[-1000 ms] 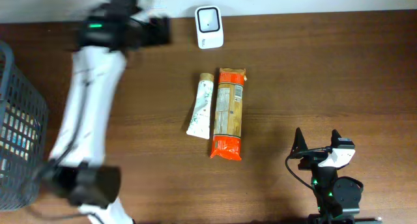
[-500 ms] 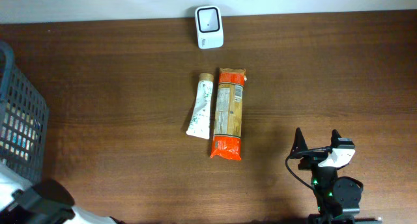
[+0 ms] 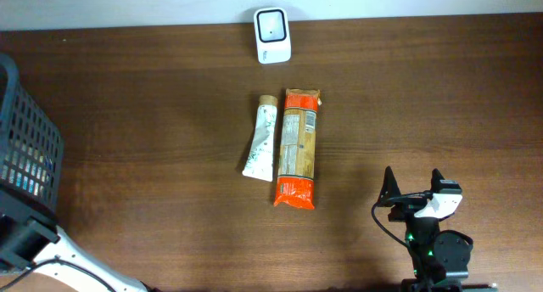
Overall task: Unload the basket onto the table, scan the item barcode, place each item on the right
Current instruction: 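Grasp the white printed pouch in the basket and place it on table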
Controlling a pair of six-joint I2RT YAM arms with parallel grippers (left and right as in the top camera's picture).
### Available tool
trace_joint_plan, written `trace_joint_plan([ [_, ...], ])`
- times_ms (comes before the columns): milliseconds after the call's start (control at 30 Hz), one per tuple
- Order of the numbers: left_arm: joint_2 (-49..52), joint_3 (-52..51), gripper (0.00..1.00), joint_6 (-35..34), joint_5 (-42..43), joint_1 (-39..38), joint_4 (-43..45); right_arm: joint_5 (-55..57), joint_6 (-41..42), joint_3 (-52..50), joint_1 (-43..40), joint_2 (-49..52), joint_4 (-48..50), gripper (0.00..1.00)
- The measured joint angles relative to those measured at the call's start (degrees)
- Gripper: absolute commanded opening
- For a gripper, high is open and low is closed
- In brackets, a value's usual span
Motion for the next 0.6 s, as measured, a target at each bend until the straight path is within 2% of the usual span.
trace_joint_plan([
  [233,6.03,0.0,0.91,1.7,0.7,0.02,1.31,0.0,0.0,0.0,0.0,0.0,0.0,0.99],
  [267,6.05,0.0,0.84,1.88,0.72,0.02,1.36,0.0,-0.02,0.0,0.0,0.0,0.0,0.99],
  [300,6.16,0.02,0.73,1.95,0.59,0.02,1.36,0.0,-0.02,0.0,0.0,0.0,0.0,0.99],
  [333,6.29,0.07,0.57,2.05,0.55,0.02,1.38,0.0,0.0,0.0,0.0,0.0,0.02,0.99],
  [433,6.58,0.28,0.22,2.97,-0.52,0.31,1.51,0.0,0.0,0.0,0.0,0.0,0.0,0.99],
  [567,6.58,0.98,0.07,3.41,-0.5,0.39,1.31,0.0,0.0,0.0,0.0,0.0,0.02,0.99],
  [600,6.58,1.16,0.07,3.63,-0.46,0.39,1.09,0.0,0.0,0.0,0.0,0.0,0.0,0.99],
])
